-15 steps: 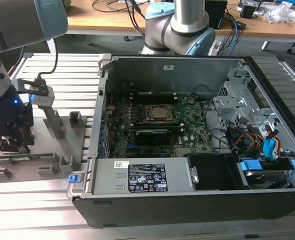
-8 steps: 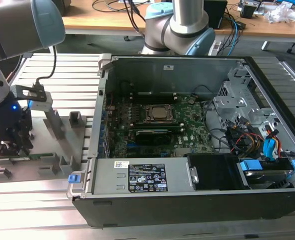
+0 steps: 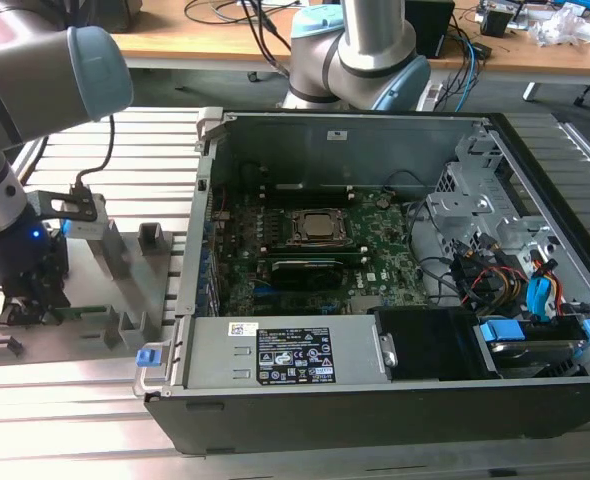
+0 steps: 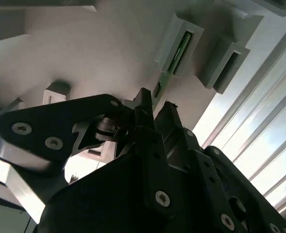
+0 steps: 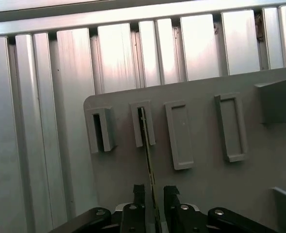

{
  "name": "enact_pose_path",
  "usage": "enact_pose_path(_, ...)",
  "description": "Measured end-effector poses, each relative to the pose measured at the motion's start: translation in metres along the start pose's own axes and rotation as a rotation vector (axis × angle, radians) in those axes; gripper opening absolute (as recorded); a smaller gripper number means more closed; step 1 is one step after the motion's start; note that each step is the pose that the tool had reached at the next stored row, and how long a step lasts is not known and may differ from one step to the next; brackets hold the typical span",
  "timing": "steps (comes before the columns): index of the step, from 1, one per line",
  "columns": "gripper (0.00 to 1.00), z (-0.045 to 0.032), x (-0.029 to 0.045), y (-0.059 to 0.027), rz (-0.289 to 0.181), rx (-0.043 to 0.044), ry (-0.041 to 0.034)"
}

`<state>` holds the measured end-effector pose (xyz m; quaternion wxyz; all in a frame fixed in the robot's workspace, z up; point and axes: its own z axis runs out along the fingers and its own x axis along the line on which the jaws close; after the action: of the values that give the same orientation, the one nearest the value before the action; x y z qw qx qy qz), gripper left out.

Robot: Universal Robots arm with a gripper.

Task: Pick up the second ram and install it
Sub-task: 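Pick up the second ram and move it above second insertion slot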

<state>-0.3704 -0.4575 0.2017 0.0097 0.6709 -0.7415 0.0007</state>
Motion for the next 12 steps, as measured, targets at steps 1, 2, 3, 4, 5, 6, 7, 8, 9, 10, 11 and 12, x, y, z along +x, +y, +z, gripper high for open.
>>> enact_pose_path(1, 0.3, 0.0003, -0.0001, 0.0001, -0.003, -0.0004, -0.0051)
enact_pose_path(2, 0.3, 0.0004, -0.0001, 0.0001, -0.005, -0.0004, -0.0051)
enact_pose_path(3, 0.3, 0.0004, 0.0, 0.0001, -0.01, -0.0003, -0.0044)
enact_pose_path(4, 0.3, 0.0005, 0.0, 0.0001, -0.012, -0.0003, -0.0044)
enact_pose_path(5, 0.3, 0.0006, 0.0, 0.0001, -0.013, -0.0003, -0.0044)
enact_pose_path(6, 0.3, 0.0006, 0.0, 0.0001, -0.013, -0.0003, -0.0044)
enact_pose_path(7, 0.3, 0.0006, 0.0, 0.0001, -0.014, -0.0002, -0.0044)
enact_pose_path(8, 0.3, 0.0007, 0.0, 0.0, -0.014, -0.0002, -0.0044)
enact_pose_path(9, 0.3, 0.0007, 0.0, 0.0, -0.015, -0.0002, -0.0044)
enact_pose_path(10, 0.29, 0.0007, 0.0, 0.0, -0.015, -0.0002, -0.0044)
enact_pose_path(11, 0.29, 0.0007, 0.0, 0.0, -0.016, -0.0002, -0.0043)
enact_pose_path(12, 0.22, 0.0008, 0.0, 0.0, -0.016, -0.0002, -0.0044)
